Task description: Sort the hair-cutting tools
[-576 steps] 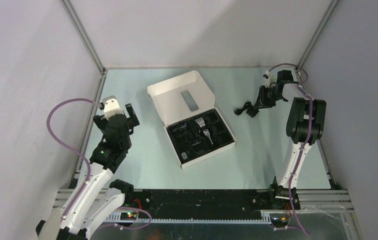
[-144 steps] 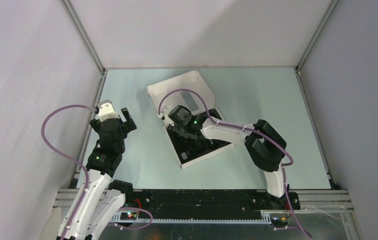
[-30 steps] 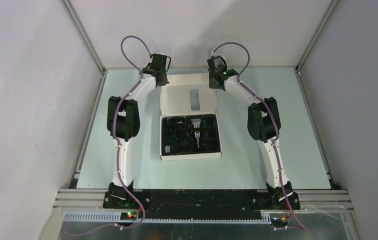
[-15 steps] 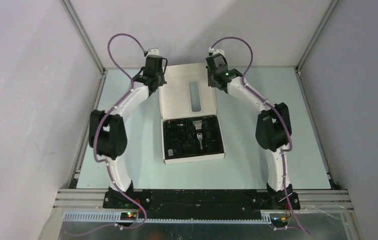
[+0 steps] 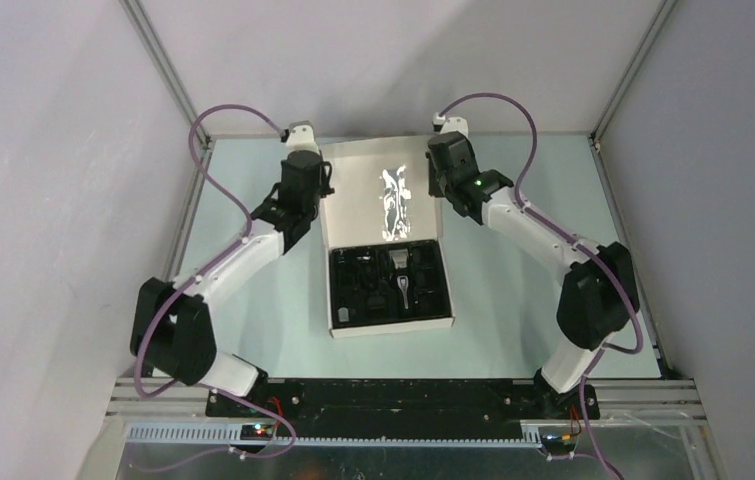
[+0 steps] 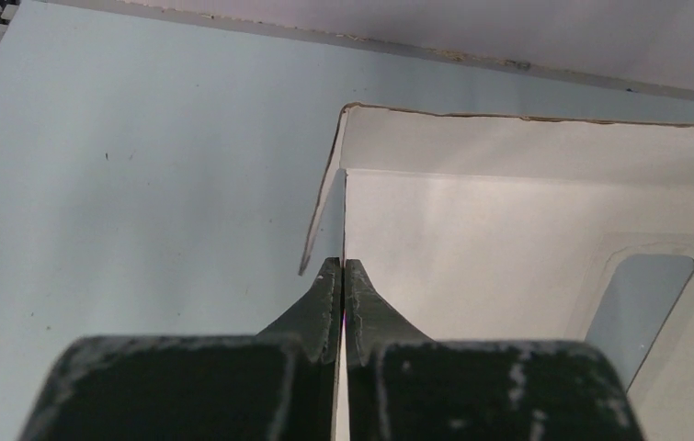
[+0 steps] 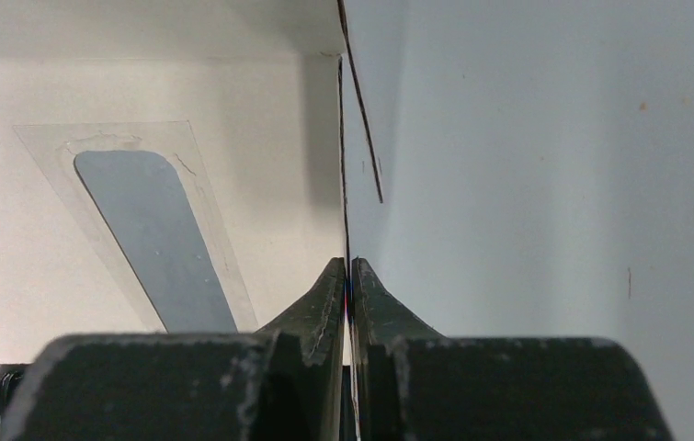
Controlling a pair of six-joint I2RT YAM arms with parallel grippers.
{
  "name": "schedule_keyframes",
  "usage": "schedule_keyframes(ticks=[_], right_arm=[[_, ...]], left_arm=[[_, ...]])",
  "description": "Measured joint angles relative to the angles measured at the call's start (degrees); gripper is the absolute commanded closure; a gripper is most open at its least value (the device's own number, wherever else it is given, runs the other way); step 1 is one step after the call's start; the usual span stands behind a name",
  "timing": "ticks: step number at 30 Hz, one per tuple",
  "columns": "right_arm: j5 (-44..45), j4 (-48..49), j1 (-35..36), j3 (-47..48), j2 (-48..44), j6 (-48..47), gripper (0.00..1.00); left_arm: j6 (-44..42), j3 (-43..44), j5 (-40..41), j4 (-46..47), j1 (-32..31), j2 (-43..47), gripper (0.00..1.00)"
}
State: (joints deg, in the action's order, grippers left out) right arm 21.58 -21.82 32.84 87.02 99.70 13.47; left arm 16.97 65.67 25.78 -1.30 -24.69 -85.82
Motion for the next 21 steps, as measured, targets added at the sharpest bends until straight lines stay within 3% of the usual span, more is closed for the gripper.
schedule_keyframes(ticks=[8, 14, 16, 18, 21], right_arm=[[1.92, 0.09, 3.17, -6.71, -5.9, 2.86, 0.87], [5.51, -0.94, 7.56, -9.18, -8.92, 3.45, 0.74], [6.19, -1.18, 8.81, -10.64, -10.67, 3.43, 0.64], [6.62, -1.66, 9.9, -12.0, -12.61, 3.41, 0.47], [7.21, -2.32, 11.3, -13.55, -15.87, 1.88, 0.33]], left_arm=[[0.46, -9.27, 4.09, 4.5, -3.91, 8.61, 0.98], [1.03, -14.6, 7.37, 6.58, -6.54, 14.1, 0.98], [1.05, -16.31, 8.2, 7.32, -7.28, 16.02, 0.98], [1.05, -18.43, 8.57, 8.72, -7.93, 18.12, 0.98], [1.01, -20.76, 8.61, 10.6, -8.72, 20.5, 0.98]])
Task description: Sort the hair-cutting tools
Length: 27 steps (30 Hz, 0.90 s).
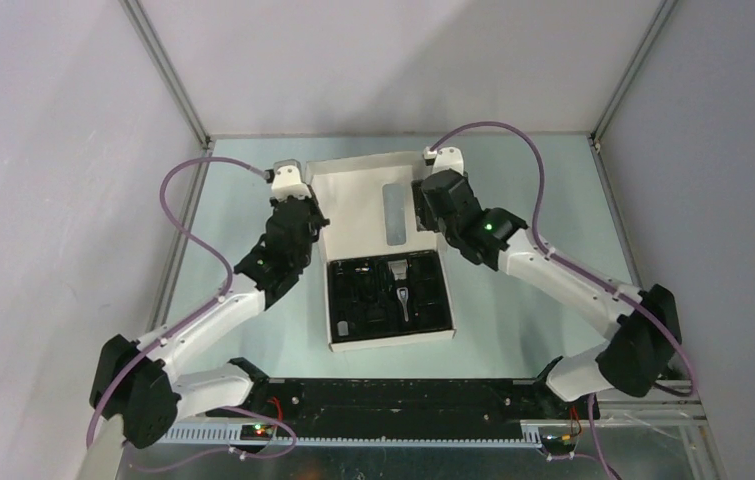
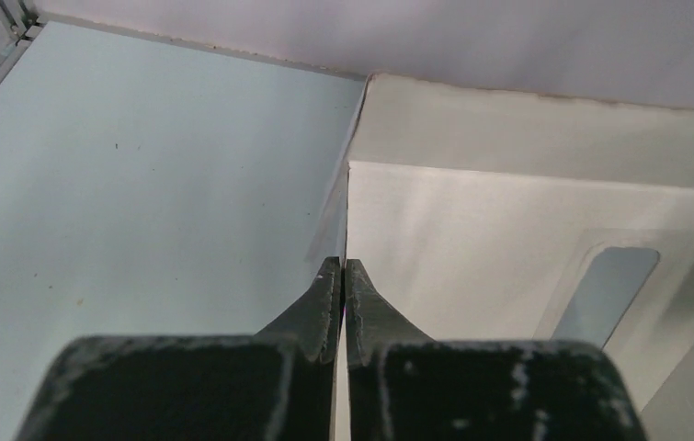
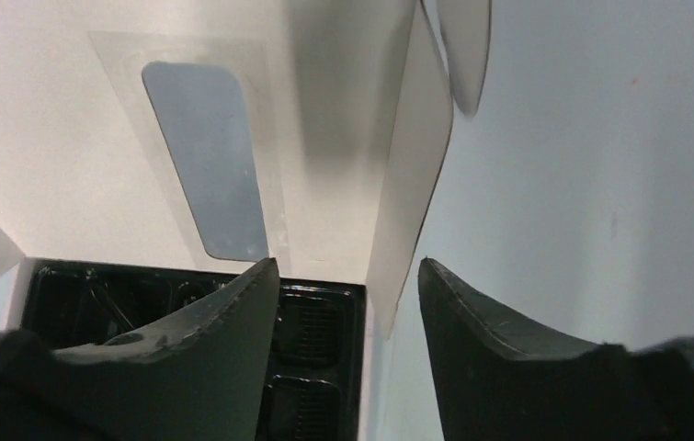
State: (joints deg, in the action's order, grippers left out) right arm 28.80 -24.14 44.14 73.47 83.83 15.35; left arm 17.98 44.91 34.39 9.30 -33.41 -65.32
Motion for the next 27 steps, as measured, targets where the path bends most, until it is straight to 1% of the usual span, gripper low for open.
schedule_keyframes(ticks=[1, 3, 7, 11, 13, 17, 22, 27], right_arm=[[0.28, 0.02, 0.31, -0.28, -1.18, -1.07, 0.27], [0.15, 0.42, 0.85, -0.5, -3.8, -4.31, 0.24], [-3.08, 3.5, 0.9, -0.5, -8.92, -15.23, 0.25], [-9.77, 6.82, 0.92, -0.5, -12.02, -30.16, 0.24], [-12.7, 8.35, 0.92, -0.5, -12.17, -37.18, 0.23], [-17.25, 10.58, 1.03, -0.5, -12.07, -48.11, 0.23], [-19.98, 14.93, 1.01, -0.5, -10.03, -57.61, 0.24], [-22.95, 15.54, 0.52, -0.04, -5.31, -63.34, 0.26]], left_arm=[[0.0, -0.55, 0.04, 0.52, -0.15, 0.39, 0.98], [-0.02, -1.36, 0.17, 1.46, -0.42, 0.98, 0.98], [-0.04, -2.43, 0.57, 2.45, -1.05, 2.01, 0.98], [-0.04, -3.74, 1.07, 3.28, -1.73, 3.43, 0.97], [-0.07, -4.2, 1.29, 3.5, -1.99, 3.98, 0.98], [-0.04, -4.74, 1.51, 3.56, -2.47, 4.72, 0.97], [-0.04, -5.51, 1.77, 3.52, -3.08, 5.9, 0.97], [0.04, -6.78, 1.9, 3.48, -3.52, 7.93, 0.97]])
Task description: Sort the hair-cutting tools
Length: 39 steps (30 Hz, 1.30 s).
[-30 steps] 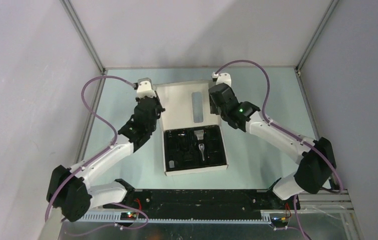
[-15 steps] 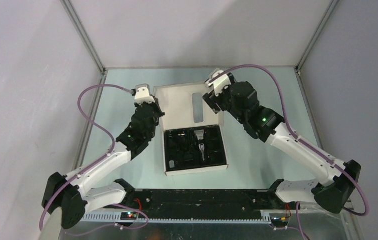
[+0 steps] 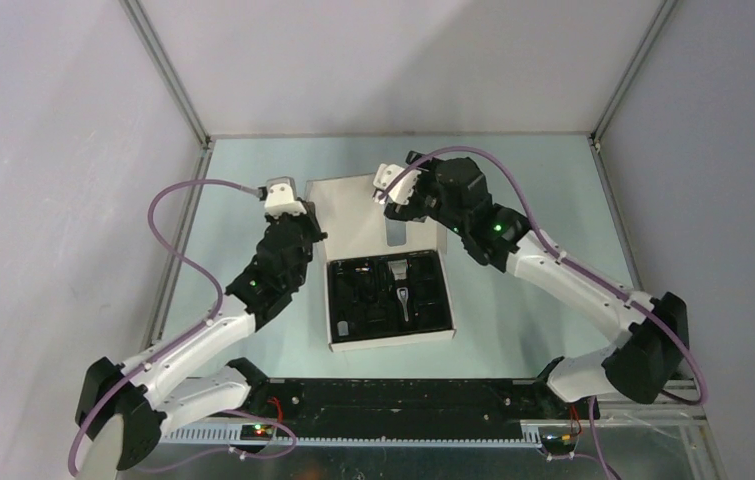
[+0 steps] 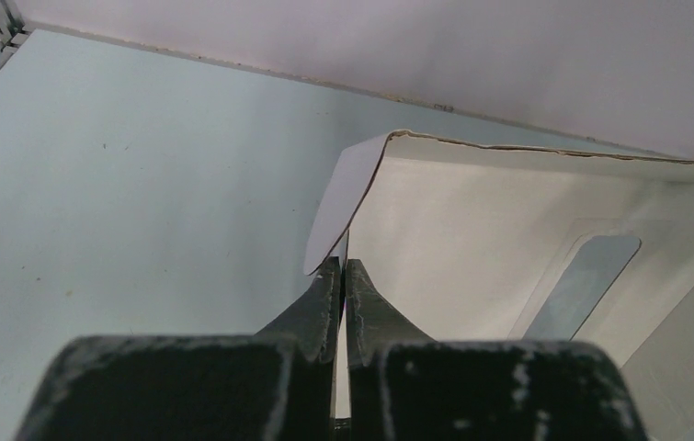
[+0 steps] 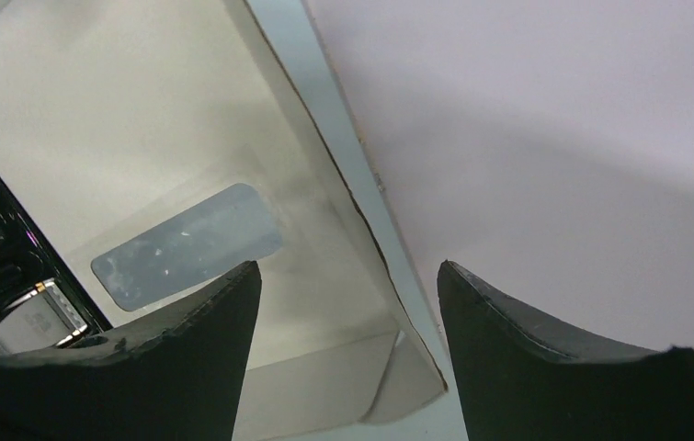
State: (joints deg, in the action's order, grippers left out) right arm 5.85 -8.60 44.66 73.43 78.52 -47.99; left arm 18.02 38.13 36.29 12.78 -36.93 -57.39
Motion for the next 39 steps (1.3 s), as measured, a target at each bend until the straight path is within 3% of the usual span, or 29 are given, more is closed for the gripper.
schedule_keyframes(ticks=[4, 6, 8, 10, 12, 14, 16, 20, 27, 32, 39], right_arm=[[-1.81, 0.15, -0.72, 0.28, 2.75, -2.34, 0.3], [-2.56, 0.44, -1.09, 0.37, 3.58, -3.41, 0.37], [-3.21, 0.39, -1.29, 0.92, 4.26, -4.22, 0.49], [-3.37, 0.37, -1.44, 1.64, 4.81, -4.9, 0.7], [-3.32, 0.31, -1.42, 2.12, 4.98, -5.75, 0.84], [-3.08, -0.11, -1.18, 2.45, 4.98, -6.14, 0.94], [-2.62, -1.4, -0.59, 2.54, 4.96, -6.45, 0.98], [-0.61, -3.63, 0.85, 2.58, 4.55, -7.26, 1.0], [3.15, -7.58, 3.74, 2.91, 2.54, -6.4, 1.0], [5.03, -9.75, 5.38, 2.97, 1.27, -4.52, 1.0], [7.13, -12.59, 7.54, 2.95, -0.76, -0.59, 1.0]], left_arm=[[0.15, -0.74, -0.02, -0.09, -0.35, 1.2, 0.97], [0.55, -0.98, 0.0, -0.39, -0.52, 1.75, 0.97], [0.9, -1.29, 0.0, -0.5, -0.63, 2.21, 0.97], [1.25, -1.66, -0.02, -0.52, -0.7, 2.75, 0.97], [1.51, -1.81, -0.02, -0.68, -0.85, 3.1, 0.96], [1.57, -1.81, -0.02, -0.92, -0.96, 3.3, 0.95], [1.86, -1.84, -0.02, -1.29, -1.01, 3.56, 0.93], [3.13, -1.86, -0.31, -2.51, -1.01, 4.33, 0.83], [7.45, -2.6, -2.73, -12.37, -1.53, 8.11, 0.41], [11.5, -2.75, -5.31, -19.26, -1.6, 15.65, 0.22], [17.92, -2.84, -5.35, -27.15, -1.6, 30.51, 0.22]])
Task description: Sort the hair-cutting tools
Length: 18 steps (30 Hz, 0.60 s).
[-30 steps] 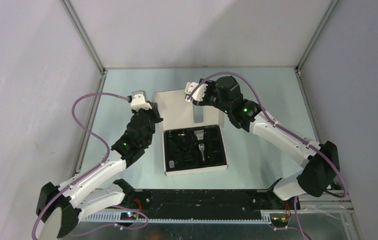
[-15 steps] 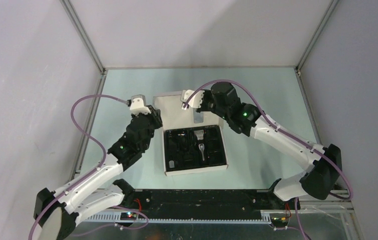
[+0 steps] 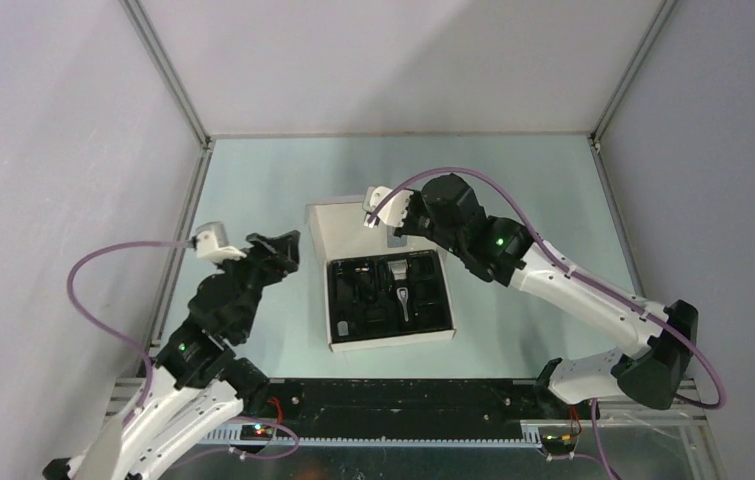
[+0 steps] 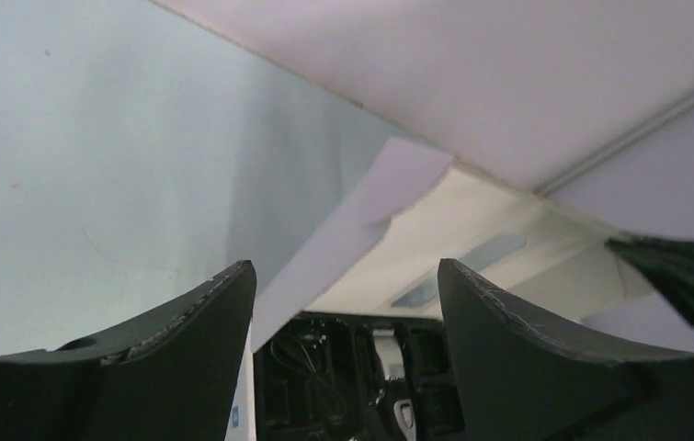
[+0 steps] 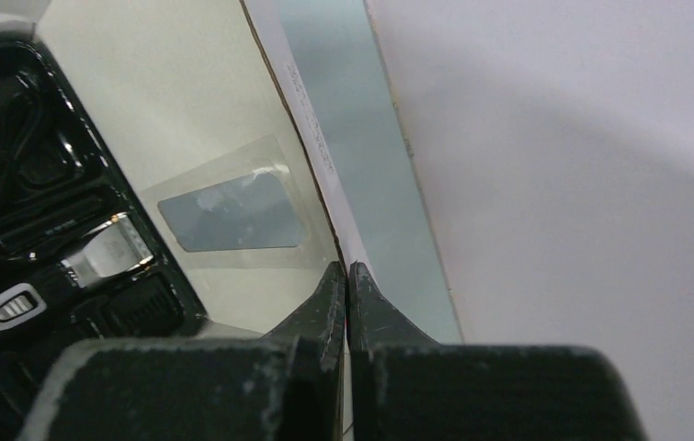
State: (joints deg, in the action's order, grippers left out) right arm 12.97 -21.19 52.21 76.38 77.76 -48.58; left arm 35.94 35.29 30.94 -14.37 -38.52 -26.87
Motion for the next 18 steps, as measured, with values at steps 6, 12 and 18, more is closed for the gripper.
schedule_keyframes(ticks=[6, 12, 18], right_arm=[[-0.22, -1.7, 0.74, -1.14, -2.93, 5.29, 1.0], [-1.49, -2.49, 2.14, -4.44, -7.52, 9.7, 0.96], [-3.21, -2.56, 2.71, -7.72, -11.63, 13.4, 0.9]], left_arm=[[4.5, -4.35, 4.85, -2.93, 2.64, 5.01, 0.22], [7.89, -8.52, 0.11, -4.2, 12.28, -1.92, 0.22], [9.2, -8.74, -4.92, -1.51, 13.31, -10.16, 0.22]])
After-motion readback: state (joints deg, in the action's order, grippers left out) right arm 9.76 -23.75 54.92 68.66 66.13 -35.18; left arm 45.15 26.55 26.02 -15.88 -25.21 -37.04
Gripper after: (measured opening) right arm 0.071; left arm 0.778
